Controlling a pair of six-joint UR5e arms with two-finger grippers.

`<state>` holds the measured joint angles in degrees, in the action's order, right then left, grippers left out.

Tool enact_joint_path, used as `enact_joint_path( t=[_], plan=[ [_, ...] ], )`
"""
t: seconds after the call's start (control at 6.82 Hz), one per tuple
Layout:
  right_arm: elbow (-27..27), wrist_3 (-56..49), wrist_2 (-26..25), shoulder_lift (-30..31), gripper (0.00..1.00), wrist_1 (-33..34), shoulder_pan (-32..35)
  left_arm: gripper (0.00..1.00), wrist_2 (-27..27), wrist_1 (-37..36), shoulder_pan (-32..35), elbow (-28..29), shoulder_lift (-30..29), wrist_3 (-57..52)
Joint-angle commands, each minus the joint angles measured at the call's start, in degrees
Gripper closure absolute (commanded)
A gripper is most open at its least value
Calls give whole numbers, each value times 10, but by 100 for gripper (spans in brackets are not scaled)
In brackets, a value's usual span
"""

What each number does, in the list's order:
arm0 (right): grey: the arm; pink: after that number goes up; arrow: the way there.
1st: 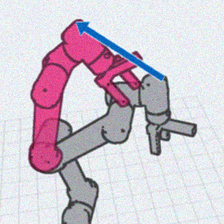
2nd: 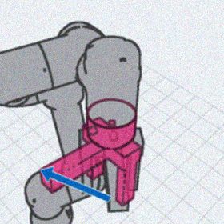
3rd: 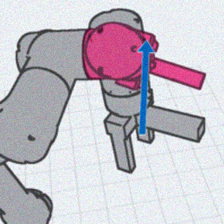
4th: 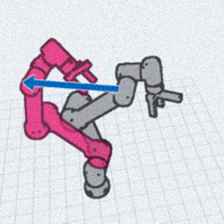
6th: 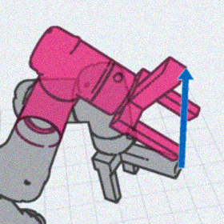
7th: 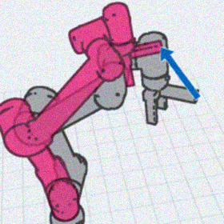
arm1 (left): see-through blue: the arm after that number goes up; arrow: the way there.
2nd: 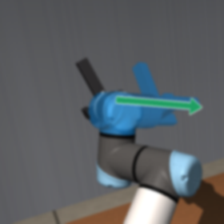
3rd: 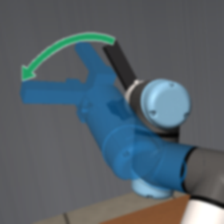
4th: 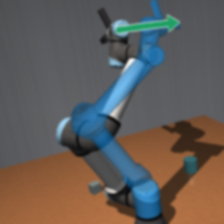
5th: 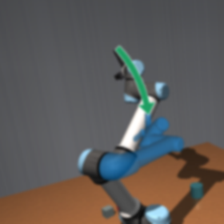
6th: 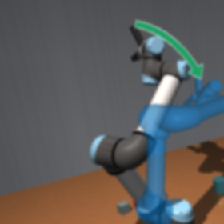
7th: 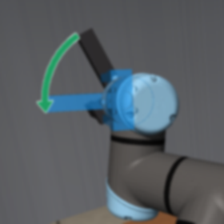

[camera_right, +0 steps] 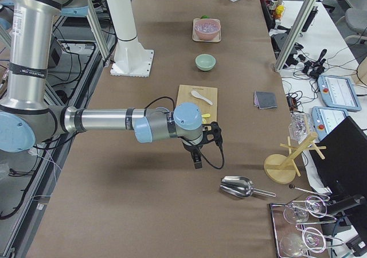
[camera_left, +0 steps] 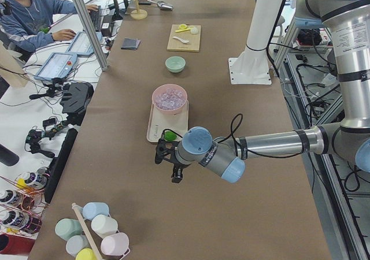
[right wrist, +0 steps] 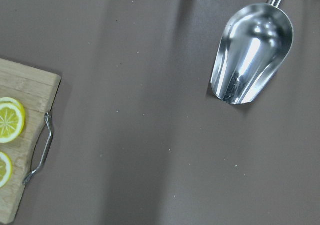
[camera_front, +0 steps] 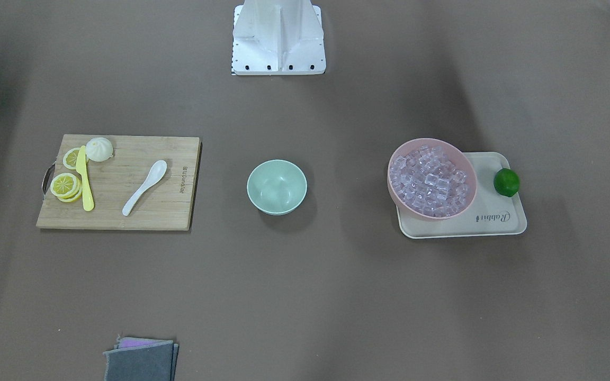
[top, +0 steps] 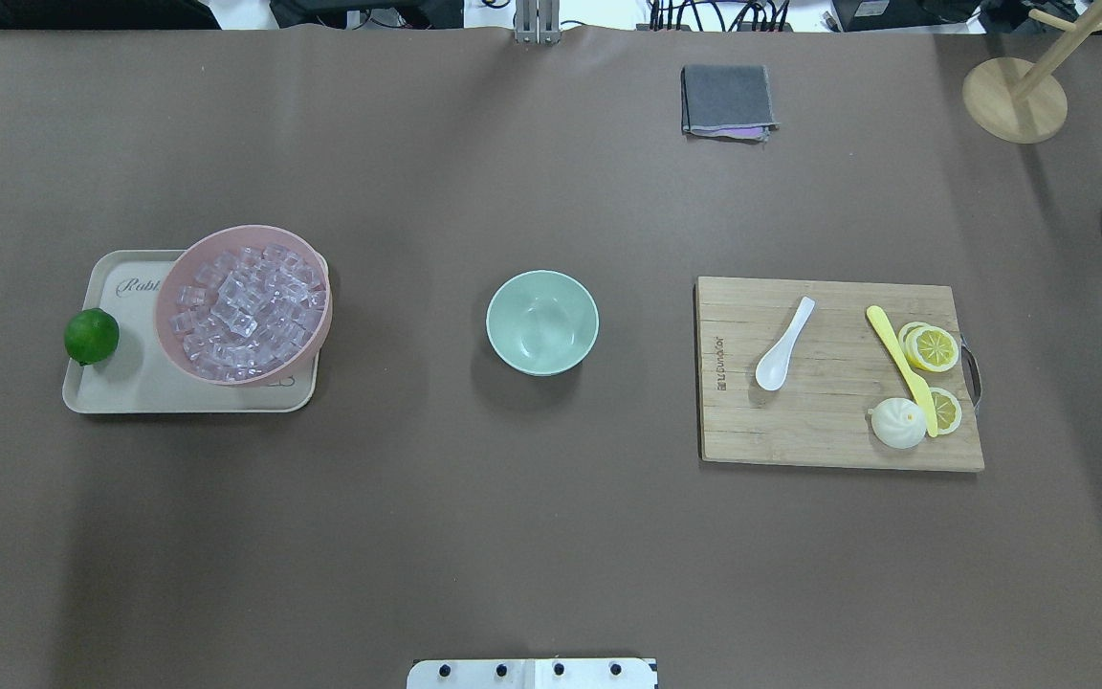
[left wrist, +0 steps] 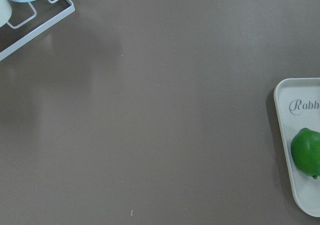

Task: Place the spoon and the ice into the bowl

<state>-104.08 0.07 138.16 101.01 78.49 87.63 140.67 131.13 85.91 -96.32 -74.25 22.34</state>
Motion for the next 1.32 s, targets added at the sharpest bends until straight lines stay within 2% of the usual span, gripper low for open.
enact_joint_path(
  t=[0.0, 0.15, 0.44, 0.59, 0.73, 1.03, 1.17],
  plan=[
    [-5, 170, -8, -6, 2, -95, -70, 3, 32, 31, -33, -2, -5, 2],
    [-6, 273, -28, -28, 5, -131, -120, 3, 31, 31, -48, -2, -25, 4],
    [-12, 381, -51, -69, 6, -138, -183, 2, 25, 31, -64, -17, -65, 114],
    [-29, 429, -79, -86, 6, -136, -219, 2, 22, 29, -94, -46, -77, 147],
    [-38, 494, -110, -106, 6, -136, -262, 2, 2, 28, -113, -67, -77, 159],
    [-42, 572, -154, -130, 6, -136, -324, 3, -4, 20, -165, -86, -95, 169],
    [-43, 622, -175, -144, 8, -135, -352, 3, -37, 20, -193, -95, -99, 169]
  ],
)
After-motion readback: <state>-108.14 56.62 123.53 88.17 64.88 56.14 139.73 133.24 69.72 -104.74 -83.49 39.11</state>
